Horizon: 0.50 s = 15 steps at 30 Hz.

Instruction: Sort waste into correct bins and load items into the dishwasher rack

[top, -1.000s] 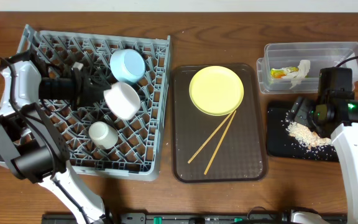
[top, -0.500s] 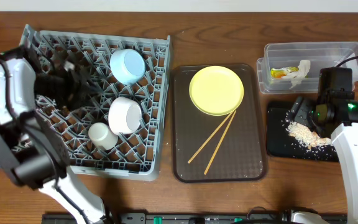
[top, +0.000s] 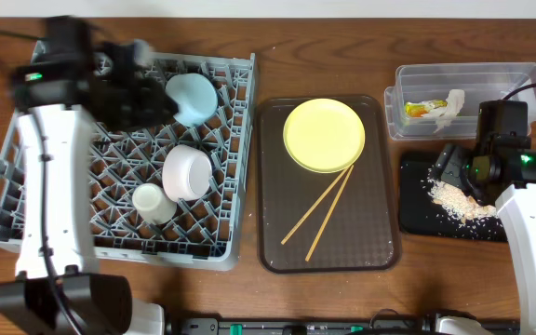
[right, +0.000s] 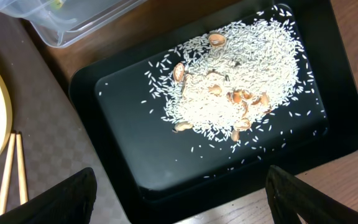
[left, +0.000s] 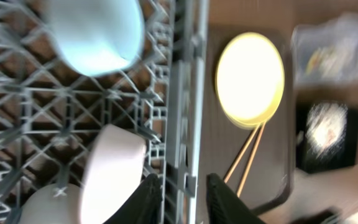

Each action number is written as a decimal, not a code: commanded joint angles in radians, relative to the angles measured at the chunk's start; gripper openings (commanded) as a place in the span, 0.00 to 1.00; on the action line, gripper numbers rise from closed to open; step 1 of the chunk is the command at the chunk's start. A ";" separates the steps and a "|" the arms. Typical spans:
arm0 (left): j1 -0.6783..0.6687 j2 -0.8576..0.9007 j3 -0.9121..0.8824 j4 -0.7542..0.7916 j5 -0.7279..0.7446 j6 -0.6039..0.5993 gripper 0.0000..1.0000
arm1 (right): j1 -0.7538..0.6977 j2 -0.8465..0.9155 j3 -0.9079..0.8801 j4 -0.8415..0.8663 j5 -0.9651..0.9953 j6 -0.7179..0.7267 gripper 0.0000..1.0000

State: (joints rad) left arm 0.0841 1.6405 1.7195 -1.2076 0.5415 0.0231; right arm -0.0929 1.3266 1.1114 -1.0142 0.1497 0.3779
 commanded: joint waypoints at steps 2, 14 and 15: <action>-0.179 0.011 -0.055 -0.002 -0.146 0.011 0.26 | -0.013 -0.006 0.007 0.001 -0.001 -0.012 0.85; -0.492 0.123 -0.180 0.064 -0.425 -0.017 0.26 | -0.013 -0.006 0.007 0.000 -0.009 -0.012 0.85; -0.499 0.137 -0.180 0.066 -0.441 -0.030 0.26 | -0.013 -0.006 0.007 0.000 -0.009 -0.012 0.85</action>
State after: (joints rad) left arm -0.4007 1.7416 1.5467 -1.1435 0.2157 0.0212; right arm -0.0929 1.3266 1.1114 -1.0130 0.1459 0.3775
